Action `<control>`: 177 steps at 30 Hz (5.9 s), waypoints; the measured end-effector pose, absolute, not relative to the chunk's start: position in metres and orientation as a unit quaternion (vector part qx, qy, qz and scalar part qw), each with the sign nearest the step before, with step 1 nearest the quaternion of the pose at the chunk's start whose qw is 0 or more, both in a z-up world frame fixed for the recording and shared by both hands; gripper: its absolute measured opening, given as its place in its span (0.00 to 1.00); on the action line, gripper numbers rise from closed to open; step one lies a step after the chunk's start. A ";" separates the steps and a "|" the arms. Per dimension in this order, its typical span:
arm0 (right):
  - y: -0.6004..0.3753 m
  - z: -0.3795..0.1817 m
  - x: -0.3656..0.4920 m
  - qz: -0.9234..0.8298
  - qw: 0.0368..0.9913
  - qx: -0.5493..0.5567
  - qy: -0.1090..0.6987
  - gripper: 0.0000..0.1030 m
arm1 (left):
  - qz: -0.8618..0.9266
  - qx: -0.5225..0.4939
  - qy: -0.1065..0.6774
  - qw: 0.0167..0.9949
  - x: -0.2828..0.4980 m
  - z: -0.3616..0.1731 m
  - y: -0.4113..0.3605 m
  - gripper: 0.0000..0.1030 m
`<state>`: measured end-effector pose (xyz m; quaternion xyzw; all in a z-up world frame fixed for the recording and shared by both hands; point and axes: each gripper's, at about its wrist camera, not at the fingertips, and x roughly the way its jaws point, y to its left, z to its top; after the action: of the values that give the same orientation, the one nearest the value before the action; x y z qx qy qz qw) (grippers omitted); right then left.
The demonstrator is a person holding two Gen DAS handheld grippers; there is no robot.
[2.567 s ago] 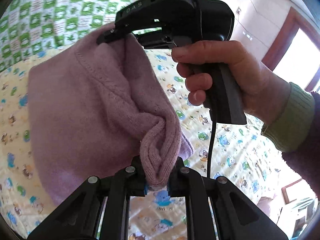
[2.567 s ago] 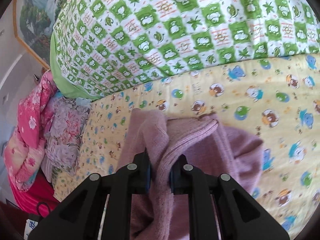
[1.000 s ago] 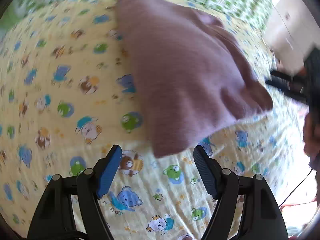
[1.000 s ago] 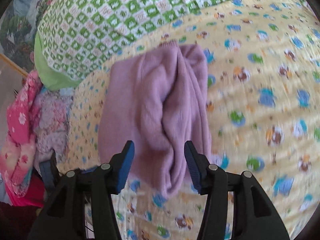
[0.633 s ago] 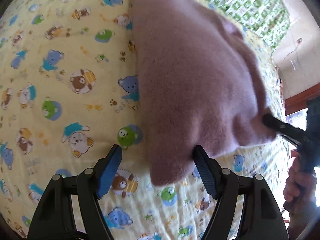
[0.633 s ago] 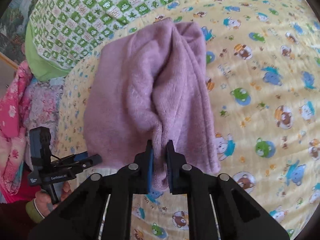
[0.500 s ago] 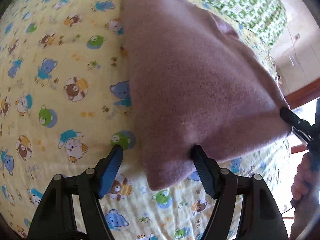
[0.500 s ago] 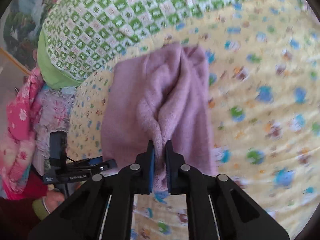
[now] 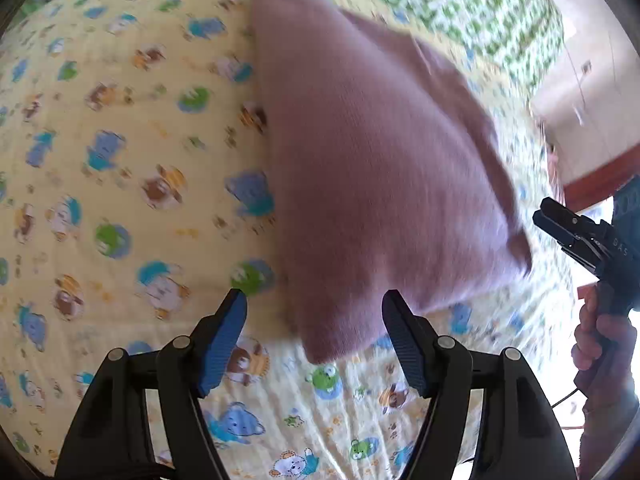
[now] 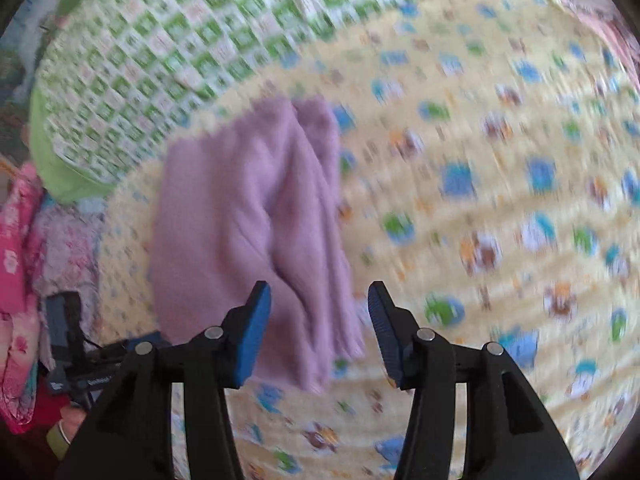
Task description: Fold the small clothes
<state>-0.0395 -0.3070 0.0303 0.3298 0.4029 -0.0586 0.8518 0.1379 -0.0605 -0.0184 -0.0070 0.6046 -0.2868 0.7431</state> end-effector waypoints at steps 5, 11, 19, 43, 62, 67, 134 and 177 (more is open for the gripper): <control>-0.301 0.038 0.017 -0.040 0.859 0.317 0.400 0.51 | -0.274 -0.045 0.595 0.754 0.173 -0.003 -0.058 0.68; -0.302 0.016 0.068 -0.035 0.845 0.330 0.420 0.49 | -0.257 -0.058 0.591 0.762 0.210 0.000 -0.068 0.69; -0.314 0.020 0.084 -0.033 0.861 0.310 0.402 0.08 | -0.252 -0.067 0.598 0.758 0.237 -0.012 -0.086 0.74; -0.272 0.000 0.023 -0.050 0.855 0.251 0.451 0.35 | -0.262 -0.061 0.615 0.741 0.212 -0.027 -0.101 0.74; -0.283 0.030 0.022 -0.035 0.879 0.299 0.370 0.70 | -0.256 -0.054 0.606 0.751 0.217 -0.015 -0.099 0.75; -0.288 0.011 0.058 -0.116 0.883 0.231 0.392 0.87 | -0.246 -0.071 0.611 0.749 0.232 -0.019 -0.097 0.75; -0.128 0.034 0.134 0.204 0.834 0.325 0.397 0.25 | -0.203 -0.143 0.510 0.824 0.201 0.064 0.096 0.36; -0.143 0.014 0.070 0.155 0.823 0.332 0.435 0.40 | -0.142 -0.168 0.567 0.793 0.163 0.006 0.166 0.61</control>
<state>0.0697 -0.1430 0.0136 0.3321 0.4349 0.1547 0.8225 0.1631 0.1662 0.0064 -0.1684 0.5675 -0.1422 0.7933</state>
